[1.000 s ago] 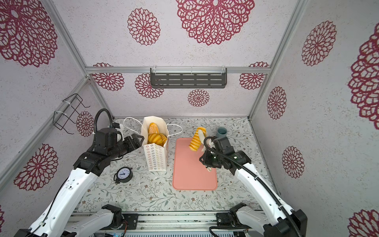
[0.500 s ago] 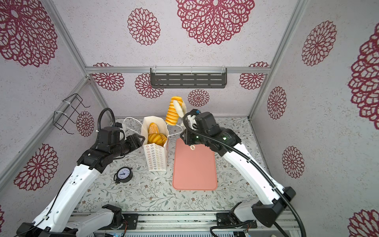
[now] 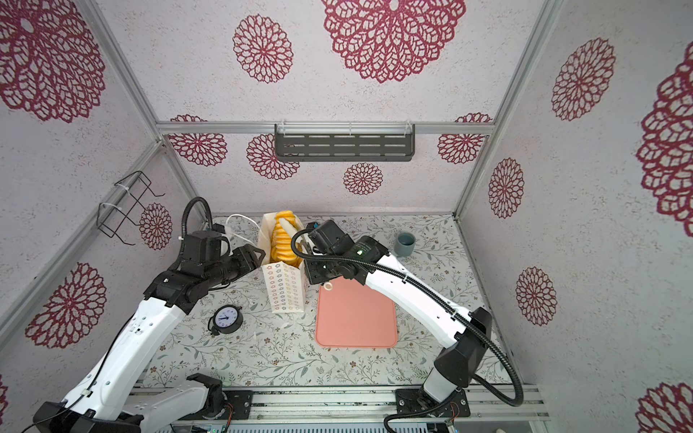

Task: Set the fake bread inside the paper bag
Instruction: 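Lift the ridged roll and lower it into the paper bag, then open the tongs to drop the roll and withdraw the right gripper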

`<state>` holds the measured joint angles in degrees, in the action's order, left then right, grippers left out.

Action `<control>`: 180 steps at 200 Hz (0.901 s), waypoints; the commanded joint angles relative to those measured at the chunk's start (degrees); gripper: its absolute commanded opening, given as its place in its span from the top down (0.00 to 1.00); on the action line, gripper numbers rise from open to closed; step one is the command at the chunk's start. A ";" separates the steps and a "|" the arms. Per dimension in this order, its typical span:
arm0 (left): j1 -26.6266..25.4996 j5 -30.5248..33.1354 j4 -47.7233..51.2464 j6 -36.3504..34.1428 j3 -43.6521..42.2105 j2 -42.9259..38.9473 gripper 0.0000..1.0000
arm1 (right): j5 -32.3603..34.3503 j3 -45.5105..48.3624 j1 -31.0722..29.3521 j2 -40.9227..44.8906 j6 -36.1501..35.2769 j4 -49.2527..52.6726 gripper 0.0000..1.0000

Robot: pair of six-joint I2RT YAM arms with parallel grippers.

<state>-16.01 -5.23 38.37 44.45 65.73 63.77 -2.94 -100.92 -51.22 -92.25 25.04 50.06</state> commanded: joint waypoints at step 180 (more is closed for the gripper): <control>1.16 8.25 6.98 -4.91 3.45 -10.41 0.22 | 11.90 37.92 35.57 27.57 -1.62 -1.27 0.70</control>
<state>-15.86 0.51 43.97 40.73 71.75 54.94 10.17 -72.05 -20.53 -63.75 24.14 49.41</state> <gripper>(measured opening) 0.767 0.312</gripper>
